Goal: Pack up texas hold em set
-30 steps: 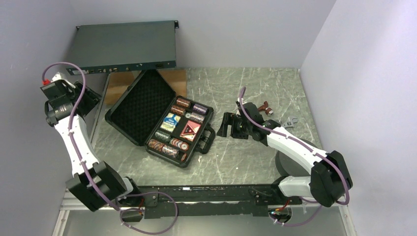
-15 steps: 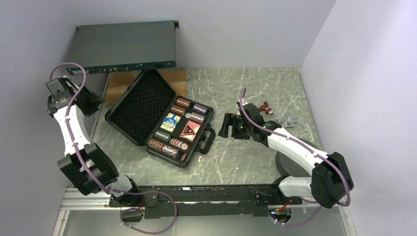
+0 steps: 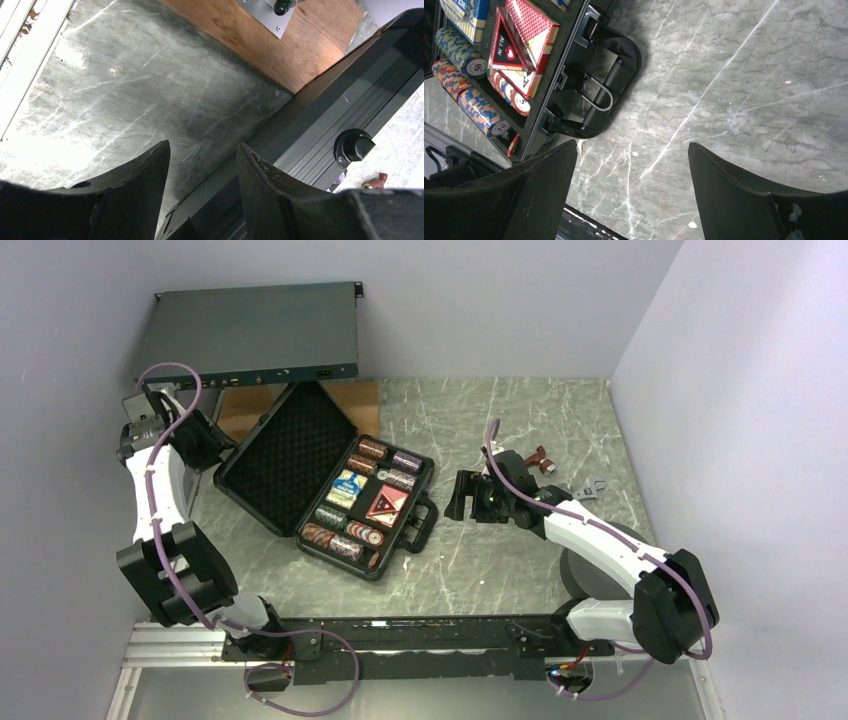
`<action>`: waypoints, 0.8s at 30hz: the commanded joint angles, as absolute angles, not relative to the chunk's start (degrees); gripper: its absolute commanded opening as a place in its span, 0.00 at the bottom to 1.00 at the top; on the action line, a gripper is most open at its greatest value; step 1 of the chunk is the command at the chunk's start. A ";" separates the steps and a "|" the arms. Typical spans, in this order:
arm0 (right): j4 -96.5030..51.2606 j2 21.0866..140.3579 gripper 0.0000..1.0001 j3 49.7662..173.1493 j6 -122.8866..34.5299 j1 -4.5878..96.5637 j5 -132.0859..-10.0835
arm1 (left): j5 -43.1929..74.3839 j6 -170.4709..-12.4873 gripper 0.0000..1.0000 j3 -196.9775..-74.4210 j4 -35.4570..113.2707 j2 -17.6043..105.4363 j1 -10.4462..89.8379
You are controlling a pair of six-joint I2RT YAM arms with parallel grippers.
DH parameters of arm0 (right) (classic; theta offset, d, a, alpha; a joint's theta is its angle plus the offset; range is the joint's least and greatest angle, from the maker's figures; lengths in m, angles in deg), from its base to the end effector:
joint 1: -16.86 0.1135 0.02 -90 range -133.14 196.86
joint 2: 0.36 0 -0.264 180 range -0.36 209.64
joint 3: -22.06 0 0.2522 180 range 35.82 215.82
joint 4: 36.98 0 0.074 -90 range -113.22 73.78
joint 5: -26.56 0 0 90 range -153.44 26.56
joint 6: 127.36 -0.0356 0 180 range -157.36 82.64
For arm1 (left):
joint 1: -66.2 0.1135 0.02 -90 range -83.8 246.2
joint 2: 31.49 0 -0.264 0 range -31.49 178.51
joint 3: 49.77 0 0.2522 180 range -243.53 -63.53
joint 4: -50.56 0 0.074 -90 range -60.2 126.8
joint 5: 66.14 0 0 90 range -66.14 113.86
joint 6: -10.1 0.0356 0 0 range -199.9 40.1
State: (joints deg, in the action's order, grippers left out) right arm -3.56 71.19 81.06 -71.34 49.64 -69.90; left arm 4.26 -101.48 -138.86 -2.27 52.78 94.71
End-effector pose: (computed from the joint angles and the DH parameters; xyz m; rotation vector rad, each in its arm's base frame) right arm 0.2153 0.1434 0.2305 -0.0306 2.4775 0.6678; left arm 0.2842 0.1408 0.3174 -0.8607 2.2131 -0.3536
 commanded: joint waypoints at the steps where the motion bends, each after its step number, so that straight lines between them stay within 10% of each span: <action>1: -4.24 70.08 0.85 80.64 -70.24 49.53 -68.99 | 3.39 -99.61 0.58 -140.01 -2.37 52.25 93.94; 24: -11.89 70.02 0.79 85.39 -68.31 53.94 -82.61 | 3.19 -98.84 0.58 -135.42 -1.84 44.33 87.07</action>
State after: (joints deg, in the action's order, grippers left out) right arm -5.74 70.34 81.19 -69.68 50.75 -75.85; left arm 4.68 -100.11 -136.89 -0.28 46.81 88.24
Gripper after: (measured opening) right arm 0.818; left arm 0.583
